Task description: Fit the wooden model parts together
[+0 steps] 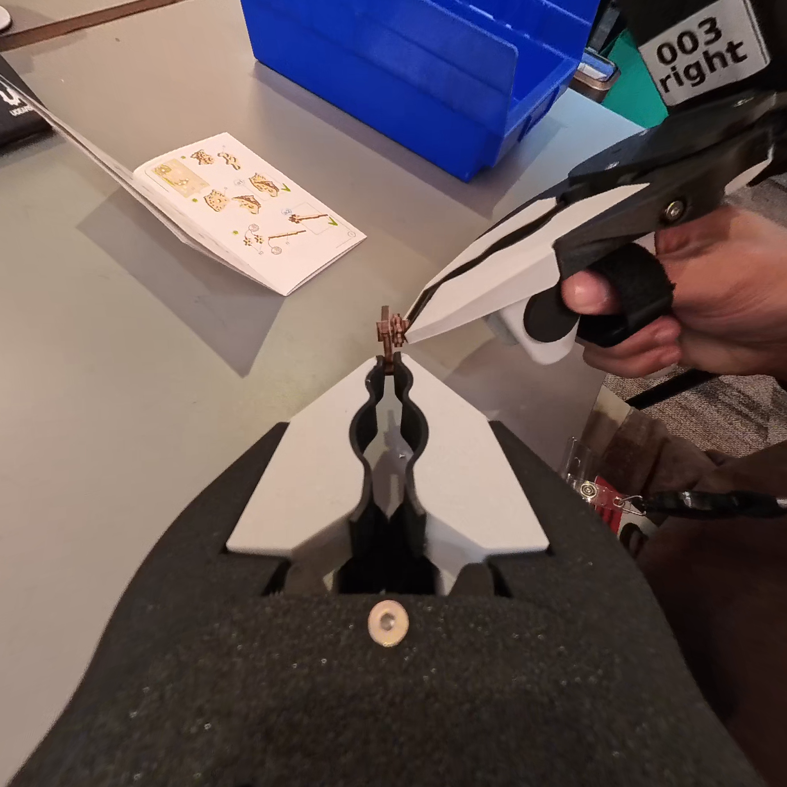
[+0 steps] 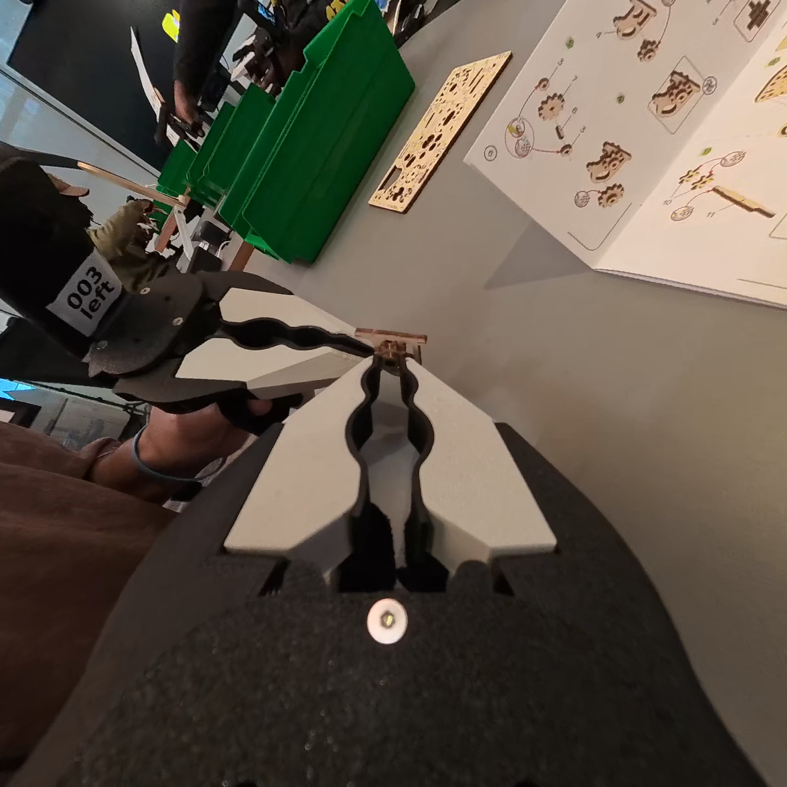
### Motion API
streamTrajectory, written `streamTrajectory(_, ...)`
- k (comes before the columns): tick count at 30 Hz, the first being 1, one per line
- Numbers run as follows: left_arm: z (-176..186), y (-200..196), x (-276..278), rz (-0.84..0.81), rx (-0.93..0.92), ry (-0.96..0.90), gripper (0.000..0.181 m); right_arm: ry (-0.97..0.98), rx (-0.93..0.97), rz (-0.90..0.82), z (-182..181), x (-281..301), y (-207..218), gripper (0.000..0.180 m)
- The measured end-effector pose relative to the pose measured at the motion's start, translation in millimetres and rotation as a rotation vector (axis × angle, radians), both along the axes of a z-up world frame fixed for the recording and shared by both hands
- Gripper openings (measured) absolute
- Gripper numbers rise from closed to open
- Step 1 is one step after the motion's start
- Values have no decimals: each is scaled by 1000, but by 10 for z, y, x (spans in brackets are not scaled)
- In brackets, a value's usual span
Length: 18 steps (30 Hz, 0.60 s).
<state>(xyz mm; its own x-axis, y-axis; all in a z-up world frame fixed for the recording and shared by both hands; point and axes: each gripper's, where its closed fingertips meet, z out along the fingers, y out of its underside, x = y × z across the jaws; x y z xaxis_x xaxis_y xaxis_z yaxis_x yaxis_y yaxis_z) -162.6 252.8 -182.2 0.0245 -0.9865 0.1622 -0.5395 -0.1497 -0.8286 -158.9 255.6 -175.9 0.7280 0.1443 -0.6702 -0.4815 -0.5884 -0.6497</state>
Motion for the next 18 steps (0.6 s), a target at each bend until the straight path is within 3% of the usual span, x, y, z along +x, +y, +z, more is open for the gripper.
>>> streamTrajectory(4,28,7,8,10,-5,-15,1,56,7,-10,31,9,8,8)
streamTrajectory(11,43,-27,18,2,59,-35,2,438,-22,-37,74,33,5,8)
streamTrajectory(18,92,-99,-1,-37,107,-57,6,469,-4,-12,108,5,5,7)
